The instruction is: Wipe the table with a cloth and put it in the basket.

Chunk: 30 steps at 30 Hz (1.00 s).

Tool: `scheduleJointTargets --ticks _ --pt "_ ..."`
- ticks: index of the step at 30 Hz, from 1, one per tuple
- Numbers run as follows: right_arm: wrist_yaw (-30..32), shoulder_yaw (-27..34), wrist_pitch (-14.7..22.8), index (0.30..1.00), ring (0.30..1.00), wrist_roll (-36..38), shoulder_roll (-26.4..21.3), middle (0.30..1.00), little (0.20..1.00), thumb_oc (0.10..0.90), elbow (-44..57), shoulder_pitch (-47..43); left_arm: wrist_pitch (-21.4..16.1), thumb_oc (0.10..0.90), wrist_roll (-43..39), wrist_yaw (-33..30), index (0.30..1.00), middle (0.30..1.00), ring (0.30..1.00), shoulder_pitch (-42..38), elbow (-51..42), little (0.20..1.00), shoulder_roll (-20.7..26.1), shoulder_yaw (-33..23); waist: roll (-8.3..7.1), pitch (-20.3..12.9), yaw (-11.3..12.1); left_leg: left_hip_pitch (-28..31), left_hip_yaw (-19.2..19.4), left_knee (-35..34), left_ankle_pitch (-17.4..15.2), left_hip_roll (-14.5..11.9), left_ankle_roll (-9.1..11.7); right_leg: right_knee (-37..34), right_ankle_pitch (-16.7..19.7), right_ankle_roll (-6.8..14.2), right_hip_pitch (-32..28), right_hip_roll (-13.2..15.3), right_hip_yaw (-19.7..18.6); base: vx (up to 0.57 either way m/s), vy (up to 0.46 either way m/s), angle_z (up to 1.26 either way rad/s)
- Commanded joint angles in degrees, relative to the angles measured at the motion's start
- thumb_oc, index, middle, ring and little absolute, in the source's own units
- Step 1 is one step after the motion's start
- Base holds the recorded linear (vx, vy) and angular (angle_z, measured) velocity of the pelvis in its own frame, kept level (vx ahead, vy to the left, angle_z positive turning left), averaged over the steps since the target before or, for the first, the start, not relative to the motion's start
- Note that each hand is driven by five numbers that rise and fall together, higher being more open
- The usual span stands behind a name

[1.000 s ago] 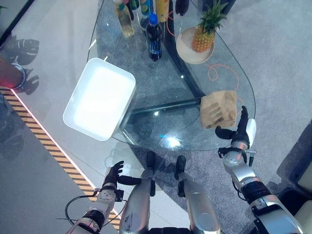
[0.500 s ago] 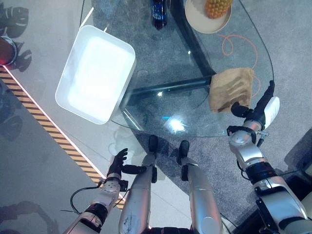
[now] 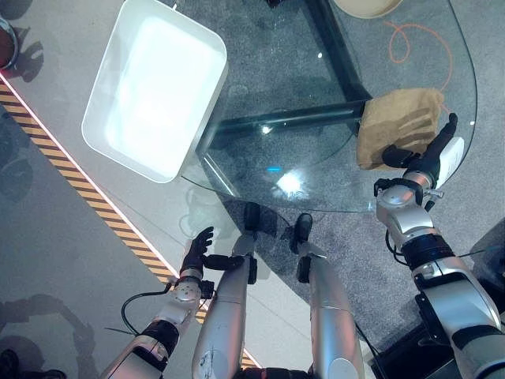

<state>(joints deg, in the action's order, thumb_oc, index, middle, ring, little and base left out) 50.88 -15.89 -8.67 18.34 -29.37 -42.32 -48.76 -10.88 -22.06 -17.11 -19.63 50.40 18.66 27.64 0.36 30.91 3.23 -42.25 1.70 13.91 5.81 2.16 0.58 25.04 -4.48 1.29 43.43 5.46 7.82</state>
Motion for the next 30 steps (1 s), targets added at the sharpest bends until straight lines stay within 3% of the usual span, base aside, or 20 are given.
scheduleJointTargets --ticks 1,18,23,30 --pt "0.59 -0.83 2.15 0.9 0.9 0.83 -7.38 0.9 0.9 0.8 1.38 -2.18 -1.37 0.8 -1.2 -1.43 0.9 0.9 0.9 3.07 -3.0 0.9 -0.33 1.28 2.2 -1.12 0.47 -2.24 0.41 7.06 -7.34 0.68 -0.43 -3.59 4.92 1.87 1.86 -1.07 -0.15 0.01 0.022 0.05" --pt "-6.68 -5.06 1.32 0.9 0.9 5.93 -8.54 0.9 0.9 0.8 -7.55 -10.33 -1.85 0.8 -2.84 -2.13 0.9 0.9 0.9 2.41 -5.37 0.9 0.21 4.13 3.56 -1.12 1.86 -6.8 -0.93 8.98 -7.11 1.5 -0.74 -2.53 5.73 2.07 6.46 -0.5 0.08 0.0 0.006 0.01" --pt "-6.92 -6.05 -1.65 0.9 0.9 6.04 -8.63 0.9 0.9 0.8 -10.5 -12.69 -2.37 0.8 -3.72 -2.33 0.9 0.9 0.9 2.17 -6.19 0.9 0.51 4.98 3.99 -1.12 2.28 -7.71 -1.18 9.09 -7.01 1.69 -0.86 -2.43 5.99 2.23 7.47 -0.43 0.13 0.0 0.0 0.0" --pt "-11.43 -7.63 -2.84 0.9 0.9 6.68 -7.91 0.9 0.9 0.8 -14.52 -15.27 -2.29 0.8 -3.89 -2.55 0.9 0.9 0.9 1.96 -7.05 0.9 0.42 5.72 4.57 -1.12 2.99 -8.62 -1.43 9.26 -6.84 1.97 -0.99 -2.28 6.12 2.24 8.32 -0.23 0.44 0.0 0.0 0.0"
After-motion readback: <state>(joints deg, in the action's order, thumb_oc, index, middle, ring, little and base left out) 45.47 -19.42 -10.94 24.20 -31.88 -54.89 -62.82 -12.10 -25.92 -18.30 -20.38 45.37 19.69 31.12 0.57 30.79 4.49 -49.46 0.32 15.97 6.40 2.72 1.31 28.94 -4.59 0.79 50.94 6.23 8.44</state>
